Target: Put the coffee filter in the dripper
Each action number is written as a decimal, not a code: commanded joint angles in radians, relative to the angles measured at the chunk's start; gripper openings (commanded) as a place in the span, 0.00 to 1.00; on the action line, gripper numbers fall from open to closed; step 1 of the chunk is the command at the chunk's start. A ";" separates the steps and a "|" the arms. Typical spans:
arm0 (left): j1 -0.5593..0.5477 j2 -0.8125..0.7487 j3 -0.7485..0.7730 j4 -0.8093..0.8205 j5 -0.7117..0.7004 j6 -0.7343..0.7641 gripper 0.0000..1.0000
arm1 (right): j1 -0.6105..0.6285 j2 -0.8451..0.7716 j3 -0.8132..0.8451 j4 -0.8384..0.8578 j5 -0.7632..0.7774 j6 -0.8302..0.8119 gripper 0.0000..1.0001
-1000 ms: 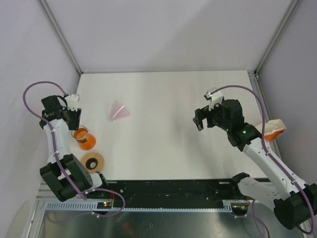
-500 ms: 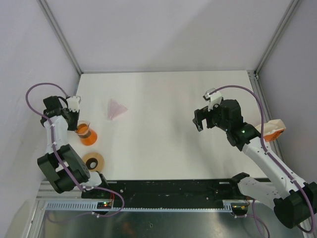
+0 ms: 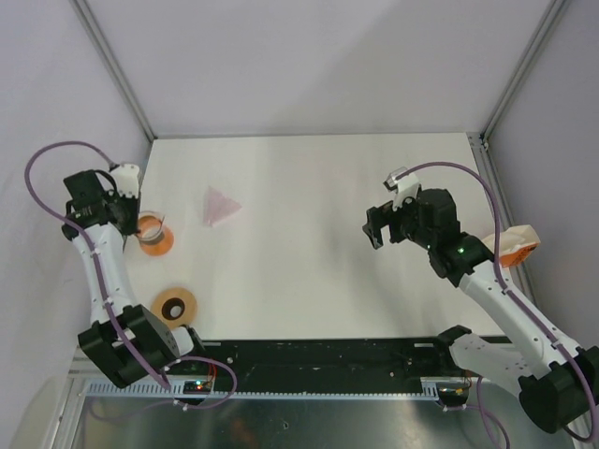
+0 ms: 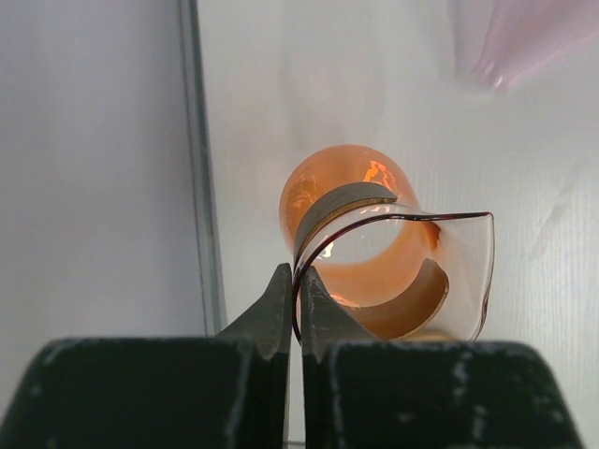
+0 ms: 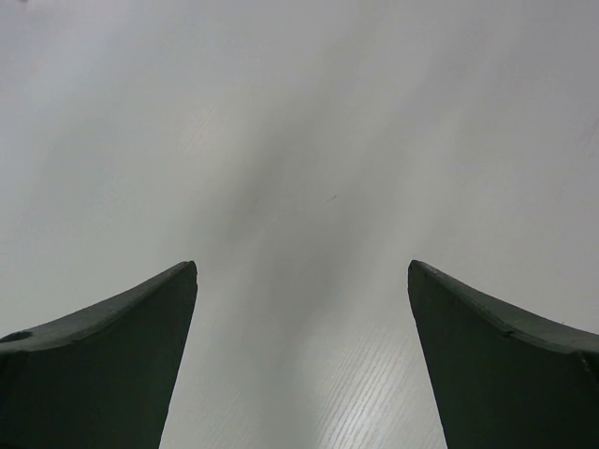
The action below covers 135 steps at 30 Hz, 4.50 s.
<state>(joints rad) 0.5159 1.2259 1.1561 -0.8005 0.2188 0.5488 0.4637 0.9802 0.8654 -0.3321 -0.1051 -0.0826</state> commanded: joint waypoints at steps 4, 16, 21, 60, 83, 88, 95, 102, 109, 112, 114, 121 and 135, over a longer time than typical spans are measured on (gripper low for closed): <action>-0.222 -0.064 0.242 -0.042 0.046 -0.130 0.00 | 0.004 -0.050 0.036 0.037 -0.067 0.025 0.99; -0.955 0.091 0.435 -0.071 0.001 -0.206 0.00 | -0.283 -0.018 0.037 -0.073 -0.080 0.134 0.99; -1.135 0.275 0.467 -0.069 0.023 -0.167 0.00 | -0.369 0.013 0.036 -0.102 -0.056 0.171 0.99; -1.212 0.543 0.443 0.058 0.093 -0.113 0.71 | -0.372 0.029 0.036 -0.081 -0.138 0.168 0.99; -0.286 -0.192 -0.174 -0.161 -0.141 0.198 1.00 | -0.361 0.038 0.037 -0.032 -0.224 0.227 0.99; 0.030 -0.181 -0.298 -0.159 -0.040 0.341 0.95 | -0.325 0.051 0.065 -0.030 -0.210 0.266 0.99; 0.149 -0.205 -0.423 -0.086 0.061 0.388 0.91 | -0.208 0.090 0.115 -0.068 -0.108 0.276 0.99; 0.180 -0.181 -0.509 0.003 0.049 0.410 0.76 | -0.140 0.103 0.129 -0.077 -0.040 0.277 0.99; 0.188 -0.101 -0.527 0.057 0.047 0.404 0.65 | -0.114 0.119 0.138 -0.080 -0.017 0.280 0.99; 0.193 -0.076 -0.537 0.069 0.040 0.410 0.60 | -0.108 0.124 0.138 -0.085 -0.005 0.274 0.99; 0.194 -0.061 -0.543 0.071 0.033 0.410 0.58 | -0.106 0.129 0.139 -0.087 0.001 0.270 0.99; 0.197 -0.060 -0.550 0.071 0.022 0.391 0.57 | -0.103 0.146 0.138 -0.076 0.004 0.260 0.99; 0.197 -0.239 -0.565 -0.020 -0.019 0.413 0.65 | -0.096 0.194 0.149 -0.050 -0.003 0.256 1.00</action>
<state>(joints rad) 0.6991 0.9920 0.5972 -0.7727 0.2134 0.9279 0.3573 1.1618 0.9585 -0.4171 -0.1127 0.1818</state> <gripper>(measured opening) 0.647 0.993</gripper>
